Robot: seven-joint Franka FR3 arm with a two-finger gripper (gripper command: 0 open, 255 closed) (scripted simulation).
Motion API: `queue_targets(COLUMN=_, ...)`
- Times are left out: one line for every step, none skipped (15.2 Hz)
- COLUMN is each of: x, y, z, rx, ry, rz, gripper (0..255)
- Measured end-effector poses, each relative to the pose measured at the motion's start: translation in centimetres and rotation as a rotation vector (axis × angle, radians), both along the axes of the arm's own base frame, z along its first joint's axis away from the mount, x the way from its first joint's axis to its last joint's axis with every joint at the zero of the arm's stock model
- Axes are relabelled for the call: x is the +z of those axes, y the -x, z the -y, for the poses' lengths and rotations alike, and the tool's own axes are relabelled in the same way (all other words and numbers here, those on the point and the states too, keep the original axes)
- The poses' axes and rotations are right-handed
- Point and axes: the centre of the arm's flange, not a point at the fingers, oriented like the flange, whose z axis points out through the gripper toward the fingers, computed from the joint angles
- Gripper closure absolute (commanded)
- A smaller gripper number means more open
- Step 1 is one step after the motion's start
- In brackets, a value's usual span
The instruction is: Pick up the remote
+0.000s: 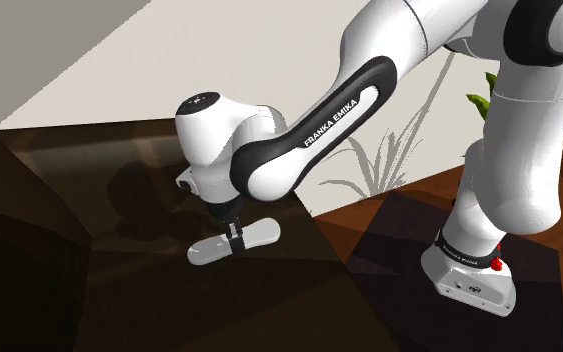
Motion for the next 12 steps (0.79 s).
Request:
queue_targets(x=0.0, y=0.0, z=0.0, rx=0.000, ry=0.000, rz=0.000, gripper=255)
queue_targets(x=0.0, y=0.0, z=0.0, rx=0.000, ry=0.000, rz=0.000, gripper=255)
queue_targets(x=0.0, y=0.0, z=0.0, rx=0.000, ry=0.000, rz=0.000, gripper=255)
queue_targets(x=0.0, y=0.0, z=0.0, rx=0.000, ry=0.000, rz=0.000, gripper=255)
queue_targets(x=0.2, y=0.0, z=0.0, rx=0.000, ry=0.000, rz=0.000, gripper=255)
queue_targets(x=0.6, y=0.0, z=0.0, rx=0.000, ry=0.000, rz=-0.001, gripper=255)
queue_targets(x=1.0, y=0.0, z=0.0, rx=0.000, ry=0.000, rz=0.000, gripper=255)
queue_targets(x=1.4, y=-0.1, z=0.0, rx=0.000, ry=0.000, rz=0.000, gripper=255)
queue_targets(x=2.0, y=-0.1, z=-0.1, rx=0.000, ry=0.000, rz=0.000, gripper=255)
queue_targets(x=2.6, y=-0.1, z=0.0, rx=-0.001, ry=0.000, rz=0.000, gripper=255)
queue_targets(x=3.2, y=0.0, z=0.1, rx=0.000, ry=0.000, rz=0.000, gripper=255)
queue_targets(x=3.7, y=0.0, z=0.0, rx=0.000, ry=0.000, rz=0.000, gripper=255)
